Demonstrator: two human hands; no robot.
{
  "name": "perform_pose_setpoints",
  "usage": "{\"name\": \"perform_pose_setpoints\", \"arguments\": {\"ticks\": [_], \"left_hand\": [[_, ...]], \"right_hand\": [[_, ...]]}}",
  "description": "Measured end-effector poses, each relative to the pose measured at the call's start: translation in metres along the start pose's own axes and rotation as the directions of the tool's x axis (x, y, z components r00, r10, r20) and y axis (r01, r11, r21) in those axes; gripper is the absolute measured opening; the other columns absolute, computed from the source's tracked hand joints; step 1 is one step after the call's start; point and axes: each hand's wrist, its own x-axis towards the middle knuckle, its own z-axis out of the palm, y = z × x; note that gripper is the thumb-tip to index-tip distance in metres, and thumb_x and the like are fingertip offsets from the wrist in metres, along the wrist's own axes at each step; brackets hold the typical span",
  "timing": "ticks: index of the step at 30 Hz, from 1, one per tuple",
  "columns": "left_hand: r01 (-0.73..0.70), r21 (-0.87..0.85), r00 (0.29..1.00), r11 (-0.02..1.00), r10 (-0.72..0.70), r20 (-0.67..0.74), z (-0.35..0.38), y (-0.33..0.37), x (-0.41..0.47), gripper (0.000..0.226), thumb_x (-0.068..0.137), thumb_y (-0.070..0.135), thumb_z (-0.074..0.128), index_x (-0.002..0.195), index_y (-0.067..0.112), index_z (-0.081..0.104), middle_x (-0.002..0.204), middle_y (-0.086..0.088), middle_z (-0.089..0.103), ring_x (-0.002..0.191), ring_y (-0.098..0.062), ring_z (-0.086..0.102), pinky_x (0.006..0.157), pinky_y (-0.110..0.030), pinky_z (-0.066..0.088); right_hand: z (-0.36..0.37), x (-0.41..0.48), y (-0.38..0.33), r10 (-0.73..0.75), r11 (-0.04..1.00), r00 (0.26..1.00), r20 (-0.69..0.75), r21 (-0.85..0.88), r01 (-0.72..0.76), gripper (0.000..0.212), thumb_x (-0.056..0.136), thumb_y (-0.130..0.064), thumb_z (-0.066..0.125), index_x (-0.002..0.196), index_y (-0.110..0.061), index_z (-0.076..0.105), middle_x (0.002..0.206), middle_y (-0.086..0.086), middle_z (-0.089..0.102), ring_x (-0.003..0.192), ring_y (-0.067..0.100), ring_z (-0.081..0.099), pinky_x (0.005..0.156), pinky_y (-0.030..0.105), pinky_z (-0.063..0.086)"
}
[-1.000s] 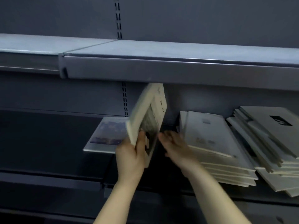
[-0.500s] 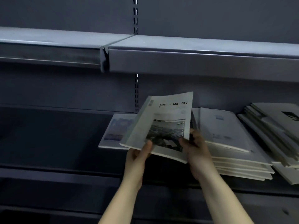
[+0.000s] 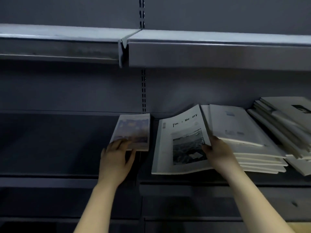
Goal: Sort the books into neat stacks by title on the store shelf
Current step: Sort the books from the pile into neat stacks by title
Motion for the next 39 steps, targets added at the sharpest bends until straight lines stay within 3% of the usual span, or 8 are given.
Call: {"name": "perform_pose_setpoints", "arguments": {"ticks": [4, 8, 13, 17, 27, 30, 34, 39], "left_hand": [[-0.039, 0.031, 0.999, 0.999, 0.038, 0.036, 0.0, 0.003, 0.003, 0.039, 0.092, 0.033, 0.054, 0.129, 0.021, 0.054, 0.133, -0.002, 0.054, 0.123, -0.027, 0.046, 0.099, -0.044, 0.032], [-0.062, 0.039, 0.998, 0.997, 0.06, 0.032, -0.001, -0.003, 0.006, 0.039, 0.092, 0.033, 0.054, 0.129, 0.022, 0.055, 0.132, -0.002, 0.055, 0.121, -0.027, 0.048, 0.097, -0.043, 0.034], [-0.059, 0.063, 0.997, 0.996, 0.056, 0.046, -0.002, -0.012, 0.01, 0.039, 0.091, 0.033, 0.053, 0.129, 0.023, 0.055, 0.132, -0.001, 0.055, 0.121, -0.027, 0.048, 0.098, -0.043, 0.035], [-0.047, 0.063, 0.998, 0.997, 0.044, 0.041, 0.0, -0.016, 0.01, 0.04, 0.092, 0.033, 0.054, 0.129, 0.021, 0.055, 0.132, -0.002, 0.056, 0.121, -0.027, 0.048, 0.1, -0.042, 0.033], [-0.052, 0.033, 0.999, 0.998, 0.051, 0.017, 0.006, -0.022, 0.01, 0.04, 0.088, 0.036, 0.052, 0.125, 0.019, 0.057, 0.123, -0.004, 0.062, 0.111, -0.028, 0.056, 0.095, -0.043, 0.038], [-0.052, 0.03, 0.999, 0.998, 0.052, 0.012, 0.007, -0.023, 0.01, 0.047, 0.086, 0.043, 0.04, 0.123, 0.02, 0.058, 0.12, -0.003, 0.063, 0.108, -0.028, 0.058, 0.093, -0.043, 0.041], [-0.047, 0.03, 0.999, 0.998, 0.047, 0.0, 0.009, -0.025, 0.009, 0.039, 0.088, 0.03, 0.061, 0.125, 0.019, 0.058, 0.122, -0.005, 0.062, 0.11, -0.029, 0.057, 0.096, -0.044, 0.038], [-0.064, 0.028, 0.998, 0.998, 0.064, 0.009, 0.013, -0.023, 0.01, 0.038, 0.088, 0.03, 0.059, 0.124, 0.018, 0.058, 0.121, -0.006, 0.063, 0.108, -0.03, 0.057, 0.096, -0.044, 0.039]], "right_hand": [[0.01, 0.006, -0.01, 0.038, 0.993, 0.999, 0.026, -0.116, -0.034, 0.036, 0.1, -0.012, 0.043, 0.135, -0.005, 0.046, 0.126, 0.023, 0.058, 0.116, 0.037, 0.054, 0.083, 0.032, 0.041], [0.023, 0.009, -0.012, 0.043, 0.993, 0.999, 0.011, -0.112, -0.042, 0.029, 0.099, -0.013, 0.044, 0.126, -0.005, 0.052, 0.126, 0.021, 0.059, 0.116, 0.037, 0.053, 0.091, 0.036, 0.043], [0.026, 0.008, -0.024, 0.043, 0.991, 0.999, 0.03, -0.129, -0.039, 0.033, 0.101, -0.018, 0.042, 0.134, -0.013, 0.048, 0.133, 0.013, 0.057, 0.125, 0.035, 0.049, 0.1, 0.039, 0.037], [0.03, 0.01, -0.027, 0.005, 0.999, 0.999, 0.037, -0.042, -0.004, 0.033, 0.101, -0.012, 0.042, 0.133, -0.008, 0.049, 0.131, 0.015, 0.058, 0.122, 0.032, 0.051, 0.08, 0.024, 0.031], [0.062, 0.01, -0.039, -0.034, 0.981, 0.997, 0.075, 0.194, 0.018, 0.028, 0.099, -0.012, 0.048, 0.125, -0.012, 0.058, 0.12, 0.003, 0.062, 0.114, 0.019, 0.056, 0.08, 0.016, 0.036], [0.064, 0.011, -0.031, -0.008, 0.983, 0.999, 0.051, 0.186, -0.002, 0.027, 0.098, -0.012, 0.048, 0.123, -0.012, 0.059, 0.121, 0.005, 0.064, 0.105, 0.015, 0.057, 0.075, 0.016, 0.039], [0.06, 0.014, -0.017, 0.033, 0.995, 0.999, -0.028, 0.097, -0.03, 0.026, 0.097, -0.011, 0.049, 0.12, -0.004, 0.059, 0.115, 0.012, 0.065, 0.108, 0.029, 0.06, 0.078, 0.022, 0.037], [0.062, 0.017, -0.016, 0.044, 0.999, 0.997, -0.062, 0.034, -0.042, 0.024, 0.096, -0.013, 0.052, 0.116, -0.002, 0.058, 0.11, 0.014, 0.066, 0.099, 0.029, 0.063, 0.074, 0.022, 0.038]]}}
